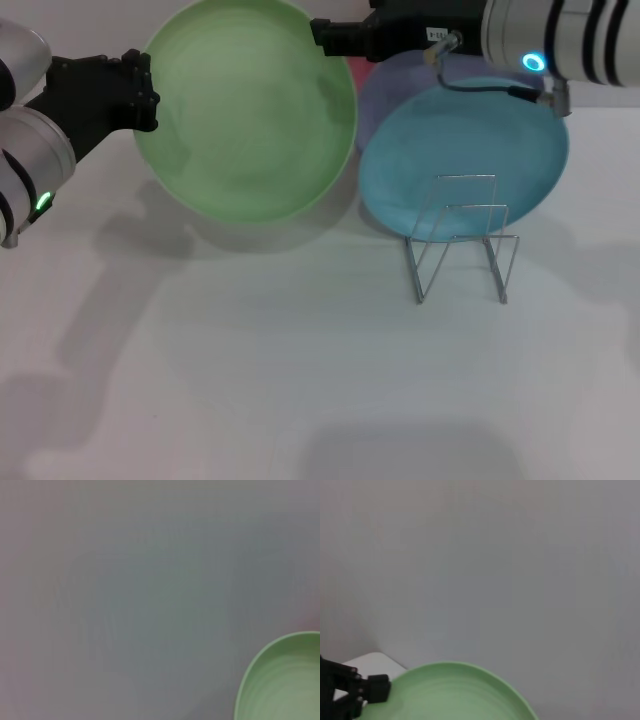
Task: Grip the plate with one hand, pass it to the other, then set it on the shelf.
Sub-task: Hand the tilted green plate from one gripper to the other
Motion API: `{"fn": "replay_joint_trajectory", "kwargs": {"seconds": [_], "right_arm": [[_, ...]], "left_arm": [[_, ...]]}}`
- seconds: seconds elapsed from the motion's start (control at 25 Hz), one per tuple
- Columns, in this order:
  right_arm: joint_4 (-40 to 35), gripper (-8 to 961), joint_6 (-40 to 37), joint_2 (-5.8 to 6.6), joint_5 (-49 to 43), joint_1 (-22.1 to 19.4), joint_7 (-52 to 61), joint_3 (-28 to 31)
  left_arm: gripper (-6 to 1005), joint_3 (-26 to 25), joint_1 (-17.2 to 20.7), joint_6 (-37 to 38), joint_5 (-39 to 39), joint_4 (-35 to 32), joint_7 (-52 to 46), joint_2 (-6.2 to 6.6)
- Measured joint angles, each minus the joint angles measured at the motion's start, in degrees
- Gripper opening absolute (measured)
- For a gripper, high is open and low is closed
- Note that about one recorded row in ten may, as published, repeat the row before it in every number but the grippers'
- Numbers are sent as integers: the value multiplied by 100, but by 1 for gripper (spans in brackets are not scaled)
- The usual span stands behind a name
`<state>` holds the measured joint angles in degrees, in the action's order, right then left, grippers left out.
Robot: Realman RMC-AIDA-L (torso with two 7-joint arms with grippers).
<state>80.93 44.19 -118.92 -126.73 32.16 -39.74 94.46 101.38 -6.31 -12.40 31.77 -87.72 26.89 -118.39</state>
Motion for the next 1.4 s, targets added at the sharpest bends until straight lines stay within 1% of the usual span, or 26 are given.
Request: {"fn": "replay_joint_trajectory", "kwargs": {"seconds": [0.12, 0.28, 1.0, 1.28, 1.4], "right_arm": [[-167, 800, -64, 0, -22, 91, -12, -5], [-579, 797, -216, 5, -101, 328, -30, -27], [-1128, 786, -405, 18, -97, 603, -41, -147], [-1368, 781, -438, 18, -20, 753, -2, -30], [-1452, 666, -452, 18, -31, 806, 0, -53]], "left_arm": [[53, -2, -16, 1, 5, 13, 0, 0], [55, -5, -61, 1, 30, 58, 0, -5], [62, -14, -162, 0, 67, 169, 1, 0], [65, -6, -161, 0, 66, 169, 0, 0], [66, 3, -160, 0, 66, 168, 0, 0]]}}
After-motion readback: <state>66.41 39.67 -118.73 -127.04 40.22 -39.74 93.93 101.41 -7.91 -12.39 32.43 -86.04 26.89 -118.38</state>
